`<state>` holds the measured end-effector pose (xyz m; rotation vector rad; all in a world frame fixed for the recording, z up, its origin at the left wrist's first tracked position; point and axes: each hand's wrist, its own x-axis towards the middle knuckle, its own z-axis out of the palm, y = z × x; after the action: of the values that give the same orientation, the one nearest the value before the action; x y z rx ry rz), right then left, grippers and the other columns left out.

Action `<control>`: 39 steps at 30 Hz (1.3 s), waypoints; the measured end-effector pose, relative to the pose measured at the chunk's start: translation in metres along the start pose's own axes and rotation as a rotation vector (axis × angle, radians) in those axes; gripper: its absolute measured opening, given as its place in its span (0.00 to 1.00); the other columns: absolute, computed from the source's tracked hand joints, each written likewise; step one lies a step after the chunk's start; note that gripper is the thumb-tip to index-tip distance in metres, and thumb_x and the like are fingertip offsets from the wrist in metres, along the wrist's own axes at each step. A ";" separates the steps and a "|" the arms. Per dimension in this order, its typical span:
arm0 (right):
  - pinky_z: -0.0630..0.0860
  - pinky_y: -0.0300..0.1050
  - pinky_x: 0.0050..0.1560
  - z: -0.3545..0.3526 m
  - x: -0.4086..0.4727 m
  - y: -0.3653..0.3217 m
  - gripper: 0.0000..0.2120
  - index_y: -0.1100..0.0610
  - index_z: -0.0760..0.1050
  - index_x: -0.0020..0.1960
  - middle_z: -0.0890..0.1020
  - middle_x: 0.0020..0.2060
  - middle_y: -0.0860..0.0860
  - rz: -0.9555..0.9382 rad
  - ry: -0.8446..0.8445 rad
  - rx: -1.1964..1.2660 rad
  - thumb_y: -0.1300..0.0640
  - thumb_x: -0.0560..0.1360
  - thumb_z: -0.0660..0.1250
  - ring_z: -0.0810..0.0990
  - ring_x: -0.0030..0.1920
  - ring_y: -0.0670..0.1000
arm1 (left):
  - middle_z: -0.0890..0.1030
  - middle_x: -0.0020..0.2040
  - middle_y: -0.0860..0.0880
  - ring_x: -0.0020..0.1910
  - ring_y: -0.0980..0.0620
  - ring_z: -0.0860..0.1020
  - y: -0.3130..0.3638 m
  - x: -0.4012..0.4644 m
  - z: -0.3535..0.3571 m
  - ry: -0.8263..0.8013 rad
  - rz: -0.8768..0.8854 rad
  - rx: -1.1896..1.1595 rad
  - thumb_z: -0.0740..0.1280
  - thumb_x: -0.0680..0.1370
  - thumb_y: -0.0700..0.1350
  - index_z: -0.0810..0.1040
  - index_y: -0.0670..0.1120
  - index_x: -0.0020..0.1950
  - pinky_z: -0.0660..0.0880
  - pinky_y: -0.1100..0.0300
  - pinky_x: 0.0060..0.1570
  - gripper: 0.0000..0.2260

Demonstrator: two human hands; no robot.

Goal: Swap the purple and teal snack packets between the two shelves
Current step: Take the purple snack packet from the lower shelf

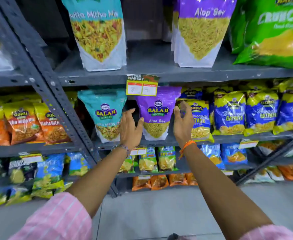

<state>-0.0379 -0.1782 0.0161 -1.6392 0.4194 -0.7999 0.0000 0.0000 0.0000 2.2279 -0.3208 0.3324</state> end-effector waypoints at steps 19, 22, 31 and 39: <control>0.85 0.53 0.52 0.016 0.084 0.055 0.16 0.67 0.73 0.60 0.84 0.56 0.63 0.179 -0.495 0.156 0.62 0.76 0.72 0.85 0.57 0.59 | 0.85 0.59 0.35 0.51 0.46 0.85 -0.022 0.074 0.056 -0.087 -0.266 -0.569 0.74 0.77 0.36 0.78 0.34 0.63 0.85 0.54 0.50 0.16; 0.85 0.45 0.47 0.010 0.070 0.051 0.10 0.62 0.76 0.56 0.86 0.51 0.58 0.167 -0.459 0.167 0.64 0.76 0.72 0.87 0.51 0.51 | 0.85 0.57 0.40 0.44 0.62 0.86 -0.022 0.062 0.052 -0.083 -0.247 -0.568 0.74 0.76 0.35 0.78 0.34 0.63 0.83 0.64 0.45 0.17; 0.85 0.45 0.46 -0.031 0.009 0.030 0.14 0.65 0.76 0.58 0.86 0.52 0.56 0.236 -0.473 0.173 0.63 0.74 0.73 0.87 0.53 0.55 | 0.87 0.48 0.55 0.49 0.54 0.88 -0.016 -0.015 0.029 -0.075 -0.227 -0.647 0.75 0.75 0.35 0.81 0.45 0.55 0.83 0.64 0.43 0.12; 0.84 0.41 0.44 -0.054 -0.031 -0.031 0.12 0.55 0.79 0.52 0.89 0.46 0.46 0.202 -0.504 0.219 0.60 0.70 0.75 0.88 0.51 0.51 | 0.89 0.44 0.59 0.44 0.58 0.88 0.008 -0.054 -0.020 -0.034 -0.141 -0.705 0.76 0.72 0.39 0.82 0.46 0.52 0.82 0.64 0.40 0.11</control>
<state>-0.1021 -0.1893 0.0409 -1.4986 0.1285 -0.2531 -0.0553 0.0166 -0.0006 1.5509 -0.2475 0.0806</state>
